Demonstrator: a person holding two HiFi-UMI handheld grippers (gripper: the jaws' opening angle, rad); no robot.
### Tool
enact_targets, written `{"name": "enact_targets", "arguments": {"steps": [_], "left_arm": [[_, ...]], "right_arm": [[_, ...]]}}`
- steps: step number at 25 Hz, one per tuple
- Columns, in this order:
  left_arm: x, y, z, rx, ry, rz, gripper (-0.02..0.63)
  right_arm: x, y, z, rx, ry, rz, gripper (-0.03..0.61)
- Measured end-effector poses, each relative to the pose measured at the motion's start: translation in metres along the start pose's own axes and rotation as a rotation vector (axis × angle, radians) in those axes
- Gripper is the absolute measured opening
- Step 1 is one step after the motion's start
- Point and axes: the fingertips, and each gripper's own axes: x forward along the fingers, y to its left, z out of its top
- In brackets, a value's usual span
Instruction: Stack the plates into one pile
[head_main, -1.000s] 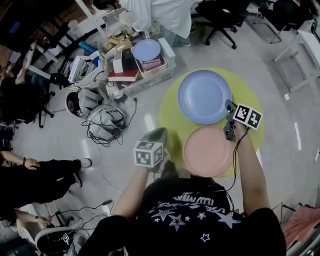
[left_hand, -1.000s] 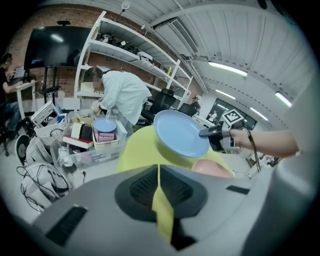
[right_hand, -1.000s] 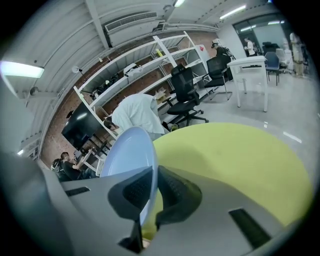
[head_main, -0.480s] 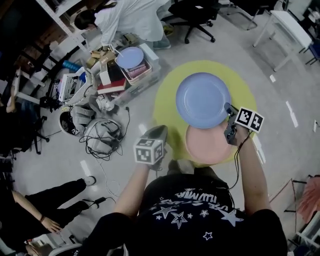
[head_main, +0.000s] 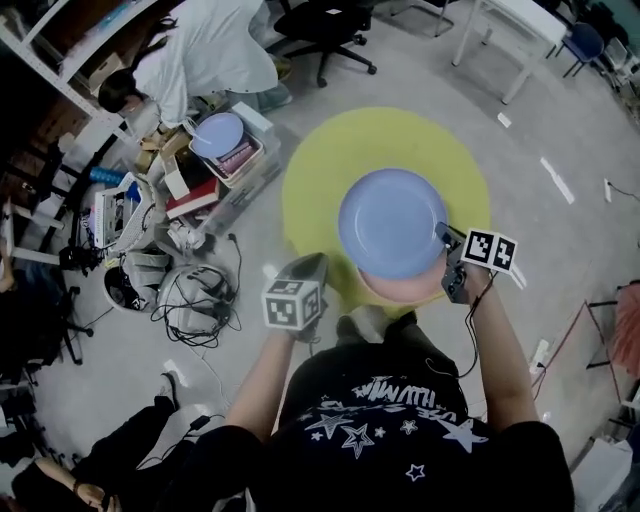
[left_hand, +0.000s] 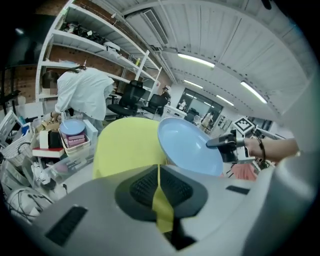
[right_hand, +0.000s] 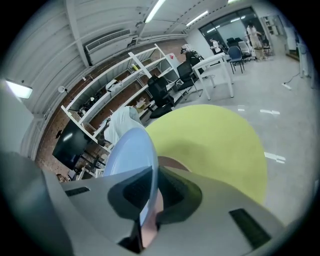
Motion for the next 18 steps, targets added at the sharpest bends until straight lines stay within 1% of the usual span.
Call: {"name": "enact_targets", "arguments": {"steps": [5,8,14,18], "left_arm": [[0.005,-0.013,-0.007,0.006,0.012,-0.021,0.025],[0.004,-0.022,-0.013,0.000,0.013,-0.017,0.025],[-0.007,-0.038,-0.024,-0.039,0.012,0.023,0.025],[-0.016,-0.047,-0.036,-0.041,0.019,0.046,0.025]], "right_arm": [[-0.021,-0.018,-0.030,0.035,0.037,-0.019,0.031],[-0.030,-0.027,-0.046,0.056,0.066,-0.016,0.031],[-0.040,-0.036,-0.051,0.095,0.073,-0.003,0.037],[-0.040,-0.042,-0.055,0.117,0.071,-0.010,0.040]]}}
